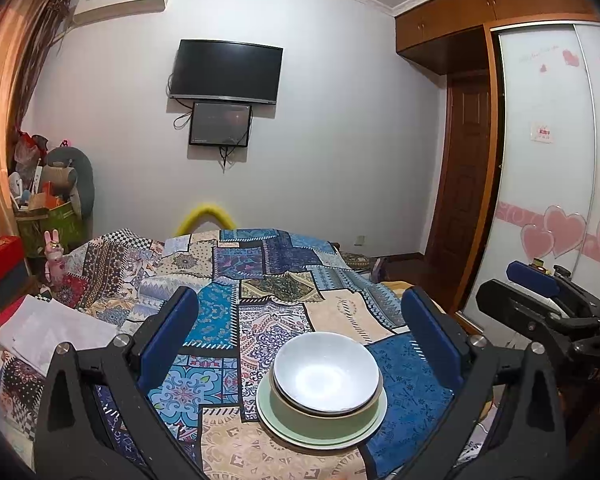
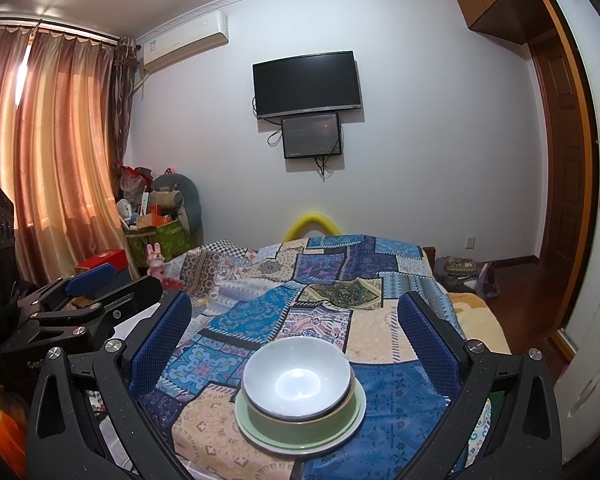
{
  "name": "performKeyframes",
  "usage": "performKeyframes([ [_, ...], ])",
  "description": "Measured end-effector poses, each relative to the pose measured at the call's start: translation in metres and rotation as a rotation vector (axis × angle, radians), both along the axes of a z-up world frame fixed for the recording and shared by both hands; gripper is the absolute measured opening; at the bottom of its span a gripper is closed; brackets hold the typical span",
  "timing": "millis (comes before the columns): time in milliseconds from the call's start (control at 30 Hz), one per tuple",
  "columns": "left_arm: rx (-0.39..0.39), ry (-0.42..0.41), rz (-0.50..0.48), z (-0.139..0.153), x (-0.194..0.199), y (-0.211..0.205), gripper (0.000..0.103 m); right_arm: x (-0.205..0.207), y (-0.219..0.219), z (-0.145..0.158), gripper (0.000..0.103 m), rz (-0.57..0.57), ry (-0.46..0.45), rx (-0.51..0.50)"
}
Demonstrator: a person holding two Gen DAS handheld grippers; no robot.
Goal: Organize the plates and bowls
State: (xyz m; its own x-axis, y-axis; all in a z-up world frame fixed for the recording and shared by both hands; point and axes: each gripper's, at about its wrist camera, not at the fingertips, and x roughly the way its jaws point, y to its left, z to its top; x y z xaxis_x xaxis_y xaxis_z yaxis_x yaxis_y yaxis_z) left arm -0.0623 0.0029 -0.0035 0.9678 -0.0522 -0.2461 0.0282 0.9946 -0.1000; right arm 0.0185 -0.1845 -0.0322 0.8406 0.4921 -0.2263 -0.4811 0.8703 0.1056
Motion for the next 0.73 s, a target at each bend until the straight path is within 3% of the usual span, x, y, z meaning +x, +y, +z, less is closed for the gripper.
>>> performKeyframes([
  [733, 0.008, 0.000, -0.022, -0.0022, 0.0017, -0.0045, 0.103, 0.0038, 0.0010, -0.0038, 0.103, 0.000, 0.003, -0.012],
])
